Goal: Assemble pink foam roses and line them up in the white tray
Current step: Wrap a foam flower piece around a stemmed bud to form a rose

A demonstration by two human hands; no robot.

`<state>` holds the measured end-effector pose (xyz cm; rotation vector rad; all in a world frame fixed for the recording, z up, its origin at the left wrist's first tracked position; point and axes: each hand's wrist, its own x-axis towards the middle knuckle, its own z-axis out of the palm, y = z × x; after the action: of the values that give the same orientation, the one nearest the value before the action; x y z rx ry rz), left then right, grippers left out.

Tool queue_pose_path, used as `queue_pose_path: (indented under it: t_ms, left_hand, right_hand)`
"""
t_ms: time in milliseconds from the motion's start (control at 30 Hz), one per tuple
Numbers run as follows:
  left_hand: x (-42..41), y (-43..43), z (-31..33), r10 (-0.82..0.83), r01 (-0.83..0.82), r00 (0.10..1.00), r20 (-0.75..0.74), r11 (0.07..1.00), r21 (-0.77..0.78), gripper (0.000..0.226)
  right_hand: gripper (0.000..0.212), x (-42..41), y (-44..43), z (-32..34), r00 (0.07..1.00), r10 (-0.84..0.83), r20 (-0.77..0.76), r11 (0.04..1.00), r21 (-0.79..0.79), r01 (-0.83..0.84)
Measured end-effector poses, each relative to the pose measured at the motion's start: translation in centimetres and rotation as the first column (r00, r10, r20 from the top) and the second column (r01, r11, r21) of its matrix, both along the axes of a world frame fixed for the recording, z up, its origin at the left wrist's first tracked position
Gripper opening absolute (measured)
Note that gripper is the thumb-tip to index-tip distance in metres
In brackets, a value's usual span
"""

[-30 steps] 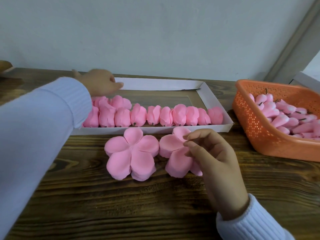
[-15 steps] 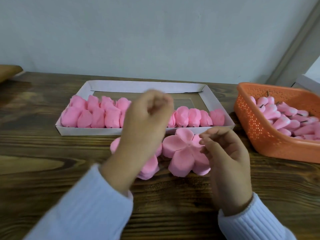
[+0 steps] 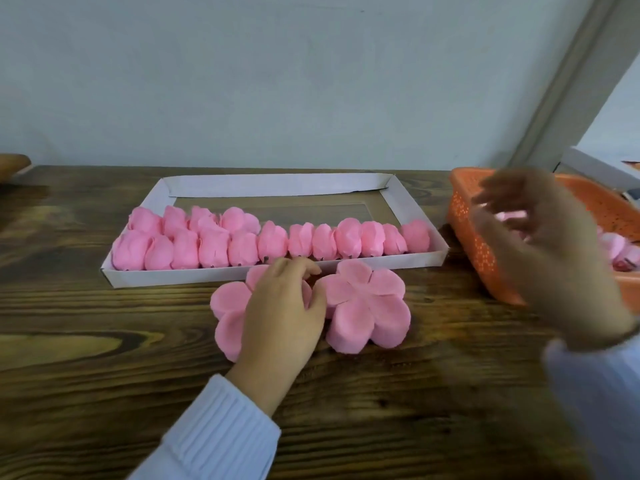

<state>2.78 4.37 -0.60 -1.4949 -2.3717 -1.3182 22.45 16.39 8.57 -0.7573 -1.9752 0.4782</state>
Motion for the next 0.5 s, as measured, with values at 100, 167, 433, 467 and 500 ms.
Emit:
queue_pose_path:
  t_ms: [100, 167, 433, 467, 500]
  left_hand:
    - [0.1, 0.2, 0.1, 0.004, -0.005, 0.999, -0.041, 1.000, -0.023, 0.014]
    - [0.2, 0.1, 0.2, -0.006, 0.005, 0.999, -0.034, 0.999, -0.036, 0.010]
    - [0.4, 0.0, 0.4, 0.000, -0.001, 1.000, -0.019, 1.000, -0.024, 0.004]
    - [0.5, 0.0, 0.4, 0.006, -0.006, 1.000, -0.016, 1.000, -0.023, 0.003]
    - [0.5, 0.0, 0.5, 0.009, -0.009, 1.000, -0.015, 1.000, -0.022, 0.002]
  right_hand:
    - [0.013, 3.4, 8.0, 2.8, 0.853, -0.263, 0.451, 0.965, 0.103, 0.243]
    - [0.019, 5.8, 13.9, 2.7, 0.584, -0.306, 0.752, 0.912, 0.056, 0.407]
    - [0.009, 11.6, 21.9, -2.6, 0.209, -0.069, 0.976, 0.815, -0.066, 0.576]
    - [0.010, 11.7, 22.1, -3.0, 0.212, -0.065, 0.975, 0.825, -0.067, 0.562]
    - [0.009, 11.9, 22.1, -3.4, 0.190, -0.061, 0.980, 0.821, -0.059, 0.568]
